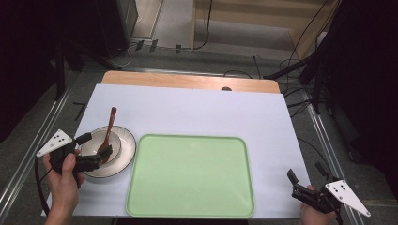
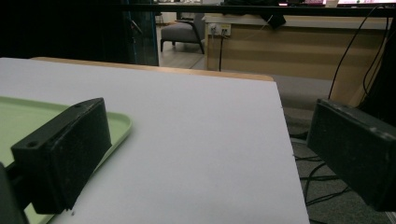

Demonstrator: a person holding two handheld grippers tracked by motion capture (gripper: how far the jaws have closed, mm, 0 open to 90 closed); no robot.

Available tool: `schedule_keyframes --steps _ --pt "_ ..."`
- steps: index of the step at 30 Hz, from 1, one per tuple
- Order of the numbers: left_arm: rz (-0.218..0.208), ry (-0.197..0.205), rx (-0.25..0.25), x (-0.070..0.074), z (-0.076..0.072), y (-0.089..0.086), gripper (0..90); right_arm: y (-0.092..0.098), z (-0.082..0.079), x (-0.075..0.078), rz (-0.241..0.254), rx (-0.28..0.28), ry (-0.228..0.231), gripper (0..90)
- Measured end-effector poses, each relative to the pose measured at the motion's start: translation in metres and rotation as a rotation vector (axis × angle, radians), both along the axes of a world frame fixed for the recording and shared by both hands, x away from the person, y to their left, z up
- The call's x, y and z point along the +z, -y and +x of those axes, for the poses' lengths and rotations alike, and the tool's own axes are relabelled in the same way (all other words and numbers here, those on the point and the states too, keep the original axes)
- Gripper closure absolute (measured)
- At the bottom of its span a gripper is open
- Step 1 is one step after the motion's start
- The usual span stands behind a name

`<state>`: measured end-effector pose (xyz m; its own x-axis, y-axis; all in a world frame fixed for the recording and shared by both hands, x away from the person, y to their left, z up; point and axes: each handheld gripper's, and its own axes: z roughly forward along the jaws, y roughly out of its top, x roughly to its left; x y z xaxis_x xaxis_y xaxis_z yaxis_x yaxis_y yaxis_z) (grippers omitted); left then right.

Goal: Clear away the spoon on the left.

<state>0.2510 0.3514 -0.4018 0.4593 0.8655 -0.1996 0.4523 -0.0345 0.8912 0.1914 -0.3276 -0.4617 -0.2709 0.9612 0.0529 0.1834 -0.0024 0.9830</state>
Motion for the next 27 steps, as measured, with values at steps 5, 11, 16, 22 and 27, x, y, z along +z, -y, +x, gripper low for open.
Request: schedule_keyframes --steps 5,11,16,22,27 --pt "-0.015 -0.03 -0.002 0.002 0.01 -0.005 0.0 0.001 0.0 0.0 0.002 -0.002 -0.001 0.0" --pt "-0.005 -0.037 -0.022 0.006 0.02 -0.007 0.0 0.0 0.001 0.0 -0.001 0.003 0.001 0.0" --pt "-0.01 -0.047 -0.033 0.007 0.027 -0.006 0.0 -0.001 0.001 0.0 -0.003 0.001 0.0 0.0" --pt "-0.029 -0.09 0.001 0.009 0.041 -0.008 0.0 0.001 0.0 0.001 -0.001 0.0 0.002 0.0" --pt "0.01 -0.109 0.037 0.011 0.051 -0.008 5.9 0.0 0.001 0.0 -0.002 0.003 0.0 0.0"
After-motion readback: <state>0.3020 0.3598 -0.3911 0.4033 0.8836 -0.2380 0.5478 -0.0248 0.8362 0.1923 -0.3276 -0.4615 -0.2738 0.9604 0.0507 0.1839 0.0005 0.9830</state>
